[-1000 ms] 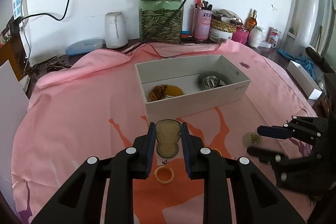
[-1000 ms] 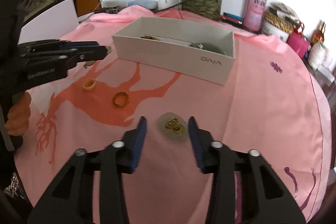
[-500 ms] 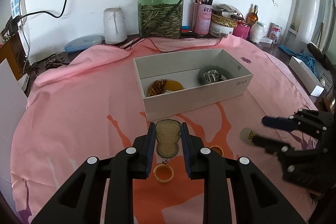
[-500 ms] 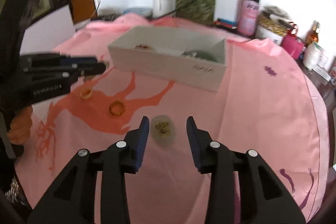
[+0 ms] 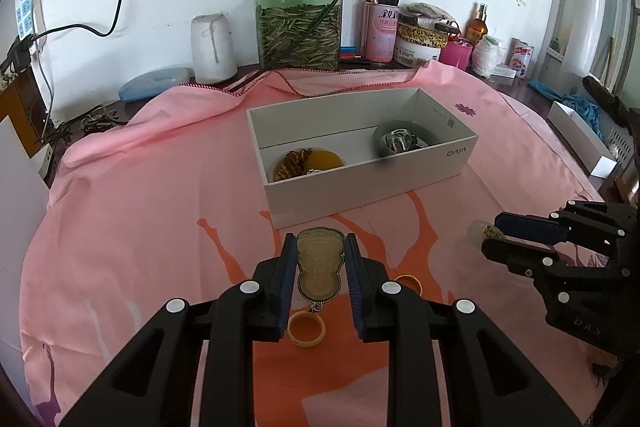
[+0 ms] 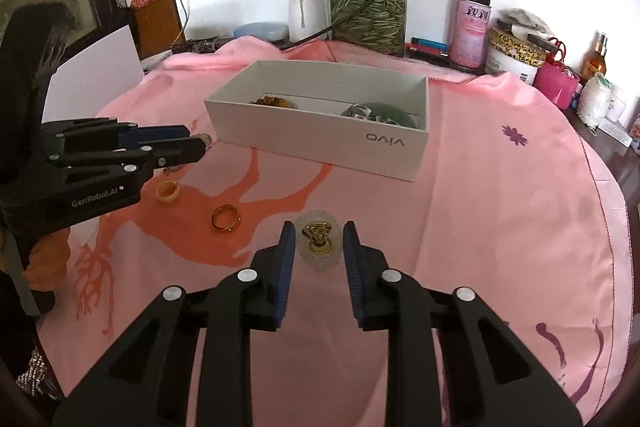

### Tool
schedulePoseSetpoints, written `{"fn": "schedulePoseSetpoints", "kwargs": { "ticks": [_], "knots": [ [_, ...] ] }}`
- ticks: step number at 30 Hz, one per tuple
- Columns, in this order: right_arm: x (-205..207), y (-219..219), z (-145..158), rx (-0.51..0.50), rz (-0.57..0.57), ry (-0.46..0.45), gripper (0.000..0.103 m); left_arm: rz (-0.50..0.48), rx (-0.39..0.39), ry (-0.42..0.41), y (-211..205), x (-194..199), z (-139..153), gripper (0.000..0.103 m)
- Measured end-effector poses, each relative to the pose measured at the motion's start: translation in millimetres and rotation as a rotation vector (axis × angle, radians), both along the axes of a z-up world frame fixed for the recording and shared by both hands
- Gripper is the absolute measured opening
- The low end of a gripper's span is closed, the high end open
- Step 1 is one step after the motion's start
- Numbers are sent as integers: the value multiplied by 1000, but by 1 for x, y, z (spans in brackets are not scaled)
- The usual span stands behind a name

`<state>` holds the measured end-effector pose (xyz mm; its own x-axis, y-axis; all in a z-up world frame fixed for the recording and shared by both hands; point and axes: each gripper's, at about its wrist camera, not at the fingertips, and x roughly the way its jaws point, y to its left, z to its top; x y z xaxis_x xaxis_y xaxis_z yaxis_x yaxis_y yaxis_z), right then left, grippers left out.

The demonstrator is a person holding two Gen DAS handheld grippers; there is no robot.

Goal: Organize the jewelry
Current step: 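Carry both pendants over the white box with both tools, then open the left tool inside the box while the right tool opens, releasing both pendants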

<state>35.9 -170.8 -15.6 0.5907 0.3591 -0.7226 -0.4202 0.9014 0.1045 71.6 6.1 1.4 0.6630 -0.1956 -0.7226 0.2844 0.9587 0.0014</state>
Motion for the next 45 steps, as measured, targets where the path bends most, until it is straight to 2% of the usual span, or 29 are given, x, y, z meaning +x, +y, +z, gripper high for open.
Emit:
{"fn": "schedulePoseSetpoints", "kwargs": {
  "ticks": [8, 14, 17, 20, 25, 28, 31, 35, 40, 45],
  "knots": [
    [4, -4, -2, 11, -25, 16, 23, -11, 28, 33, -7, 2, -9, 24],
    [5, -16, 10, 78, -60, -15, 24, 3, -1, -4, -3, 1, 1, 24],
    [6, -22, 18, 123, -77, -27, 24, 43, -8, -29, 0, 3, 10, 24],
    [12, -24, 34, 156, -88, -35, 24, 66, -30, -35, 1, 13, 24, 24],
    [33, -22, 76, 195, -97, -93, 24, 100, -64, -117, -4, 33, 62, 24],
    [51, -18, 91, 212, -113, -112, 24, 122, -74, -147, -10, 47, 72, 24],
    [73, -13, 88, 227, -141, -95, 24, 131, -89, -138, -16, 60, 67, 24],
    [94, -8, 63, 220, -173, -52, 24, 137, -66, -119, -22, 71, 47, 24],
    [104, -10, 40, 198, -190, 2, 24, 126, -23, -63, -27, 82, 20, 24],
    [108, -10, 33, 185, -206, 3, 24, 117, 9, -59, -30, 84, 10, 24]
  ]
}}
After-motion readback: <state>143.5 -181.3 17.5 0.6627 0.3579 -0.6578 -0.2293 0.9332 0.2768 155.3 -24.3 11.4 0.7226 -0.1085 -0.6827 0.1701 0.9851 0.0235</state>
